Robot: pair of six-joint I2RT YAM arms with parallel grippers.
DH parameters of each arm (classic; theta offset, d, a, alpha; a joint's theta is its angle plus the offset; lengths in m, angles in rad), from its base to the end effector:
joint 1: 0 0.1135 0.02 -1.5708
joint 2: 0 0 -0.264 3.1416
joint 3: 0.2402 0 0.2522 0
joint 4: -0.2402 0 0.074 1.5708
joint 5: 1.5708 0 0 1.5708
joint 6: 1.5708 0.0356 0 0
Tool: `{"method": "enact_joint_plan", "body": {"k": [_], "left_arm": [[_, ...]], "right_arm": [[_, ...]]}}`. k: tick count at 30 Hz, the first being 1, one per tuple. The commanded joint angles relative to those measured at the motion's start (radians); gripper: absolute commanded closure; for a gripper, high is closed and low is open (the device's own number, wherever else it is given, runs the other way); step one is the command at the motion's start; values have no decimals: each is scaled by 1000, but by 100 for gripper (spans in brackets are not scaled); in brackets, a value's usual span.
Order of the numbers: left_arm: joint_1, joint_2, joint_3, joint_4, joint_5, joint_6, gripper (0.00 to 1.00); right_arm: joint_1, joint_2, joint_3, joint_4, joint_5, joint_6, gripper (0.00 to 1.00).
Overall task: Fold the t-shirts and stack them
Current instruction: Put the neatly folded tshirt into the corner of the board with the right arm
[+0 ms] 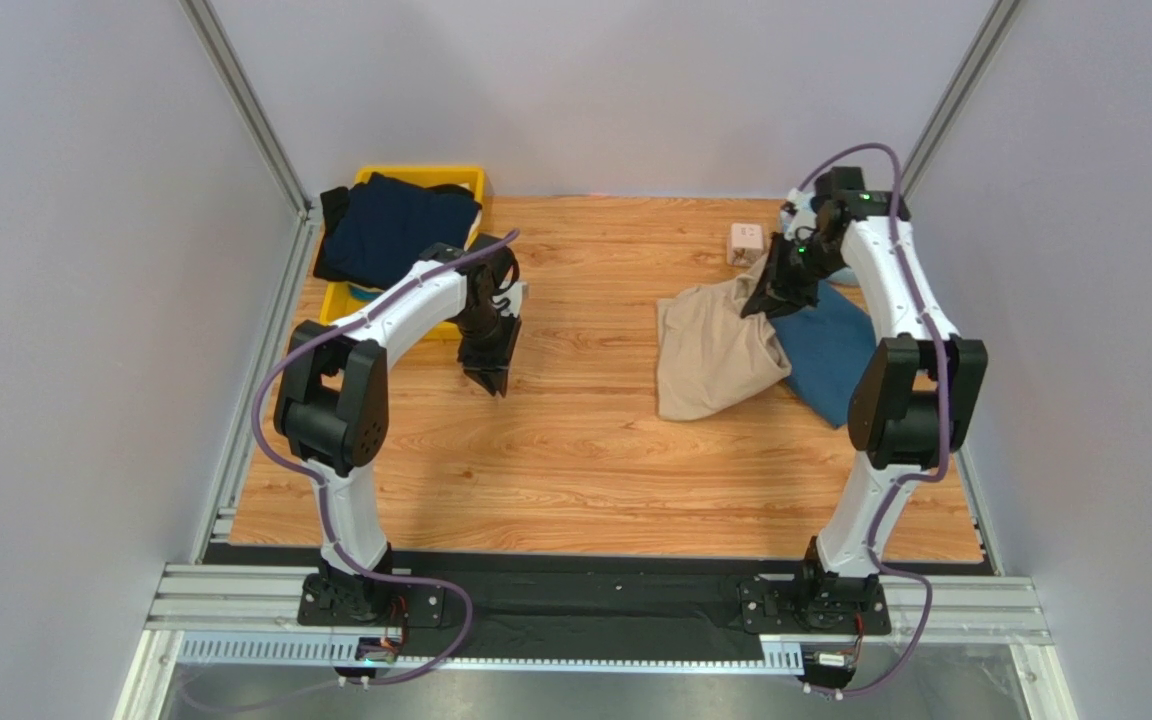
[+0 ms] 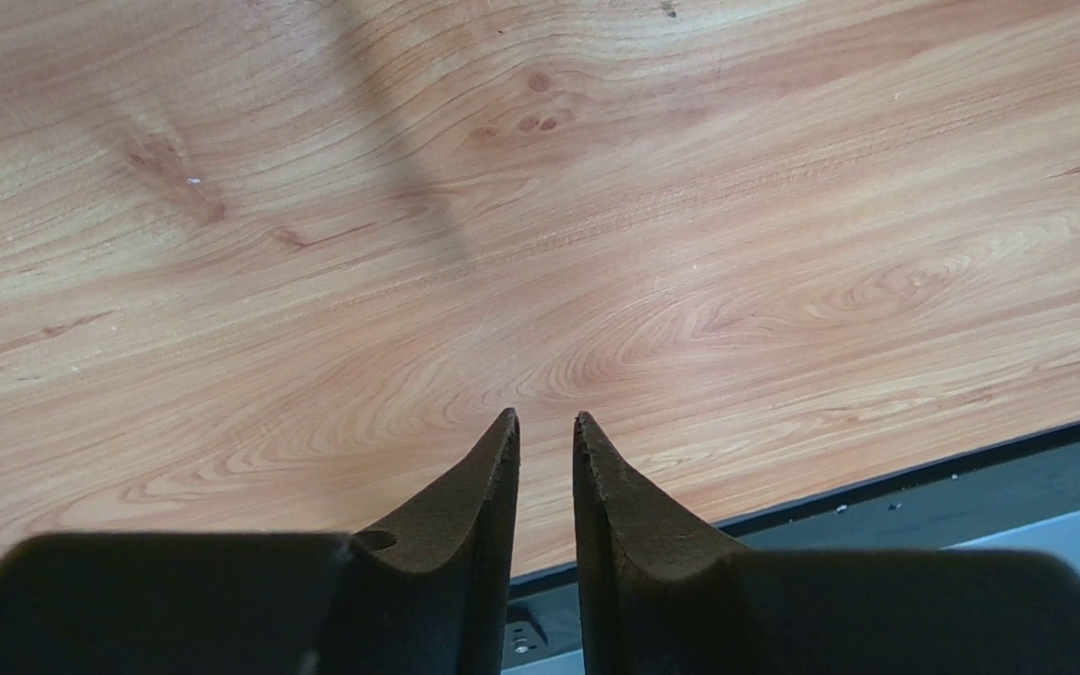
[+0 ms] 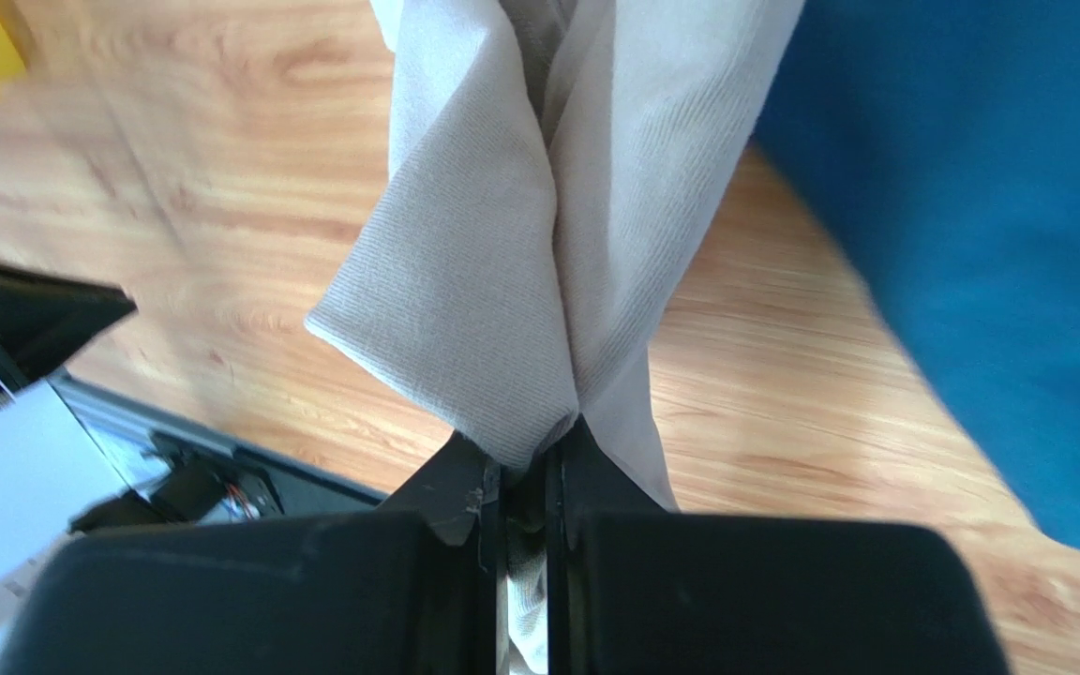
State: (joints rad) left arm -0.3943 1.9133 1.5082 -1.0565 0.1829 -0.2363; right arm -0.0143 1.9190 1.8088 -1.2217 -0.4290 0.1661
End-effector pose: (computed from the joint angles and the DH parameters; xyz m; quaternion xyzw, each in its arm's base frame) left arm 0.3385 -0.1479 0.2124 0.0834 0.9908 -0.1035 0.0234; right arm 0.3855 0.0093 0.2910 0.0621 0.9685 0.2196 0.1001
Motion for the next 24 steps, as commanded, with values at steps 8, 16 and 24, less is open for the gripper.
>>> {"method": "enact_joint_plan", "body": {"k": [8, 16, 24], "left_arm": [[-2, -17, 9, -27, 46, 22, 73], [-3, -17, -8, -20, 56, 23, 73], [-5, 4, 3, -20, 82, 23, 74]], "right_arm": [[-203, -49, 86, 24, -56, 13, 100], [-286, -41, 126, 14, -53, 21, 100], [-384, -63, 29, 27, -37, 47, 100]]}}
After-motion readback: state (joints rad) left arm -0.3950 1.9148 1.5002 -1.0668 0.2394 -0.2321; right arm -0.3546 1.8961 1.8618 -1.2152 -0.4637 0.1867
